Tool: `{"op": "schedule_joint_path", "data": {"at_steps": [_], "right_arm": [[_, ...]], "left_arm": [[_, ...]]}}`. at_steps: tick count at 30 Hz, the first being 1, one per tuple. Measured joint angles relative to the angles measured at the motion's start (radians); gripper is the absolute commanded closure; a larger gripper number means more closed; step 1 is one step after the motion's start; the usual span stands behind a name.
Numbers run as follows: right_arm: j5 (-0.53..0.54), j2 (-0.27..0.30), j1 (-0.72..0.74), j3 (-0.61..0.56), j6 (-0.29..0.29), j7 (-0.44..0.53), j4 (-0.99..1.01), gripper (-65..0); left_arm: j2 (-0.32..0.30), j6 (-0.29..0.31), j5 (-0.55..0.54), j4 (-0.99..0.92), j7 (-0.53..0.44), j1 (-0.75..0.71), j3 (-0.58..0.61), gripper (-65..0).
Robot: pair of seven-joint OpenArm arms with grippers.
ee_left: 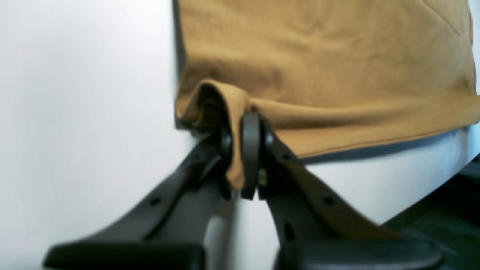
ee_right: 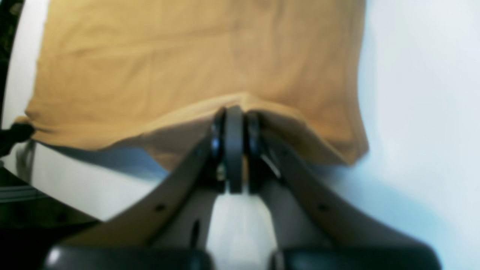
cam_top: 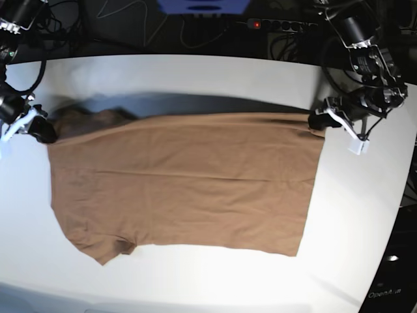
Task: Fold the T-shirt properly
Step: 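Lift both shoulder corners and drag them across the shirt toward the hem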
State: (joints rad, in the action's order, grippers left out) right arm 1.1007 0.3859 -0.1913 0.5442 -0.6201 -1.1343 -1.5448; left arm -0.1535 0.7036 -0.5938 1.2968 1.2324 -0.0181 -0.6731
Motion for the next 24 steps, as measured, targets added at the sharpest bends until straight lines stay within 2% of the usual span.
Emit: {"op": "schedule_joint_path", "data": {"at_steps": [8, 15, 21, 24], "right_arm": [[0.001, 0.007, 0.084, -0.094, 0.0, 0.008, 0.006, -0.7], [0.0, 0.007, 0.101, -0.115, 0.0, 0.008, 0.006, -0.7], [0.002, 0.022, 0.124, -0.117, -0.001, 0.008, 0.006, -0.7], [0.0, 0.03, 0.124, -0.114, 0.0, 0.01, 0.004, -0.7]], "left_arm": [[0.005, -0.005, 0.04, -0.004, 0.018, 0.061, 0.002, -3.4], [0.004, -0.005, 0.044, -0.005, 0.024, 0.108, 0.005, -3.4], [0.002, -0.005, 0.045, 0.003, 0.026, 0.137, 0.069, -3.4], [0.004, -0.006, 0.05, 0.07, 0.021, 0.144, 0.109, -3.4]]}}
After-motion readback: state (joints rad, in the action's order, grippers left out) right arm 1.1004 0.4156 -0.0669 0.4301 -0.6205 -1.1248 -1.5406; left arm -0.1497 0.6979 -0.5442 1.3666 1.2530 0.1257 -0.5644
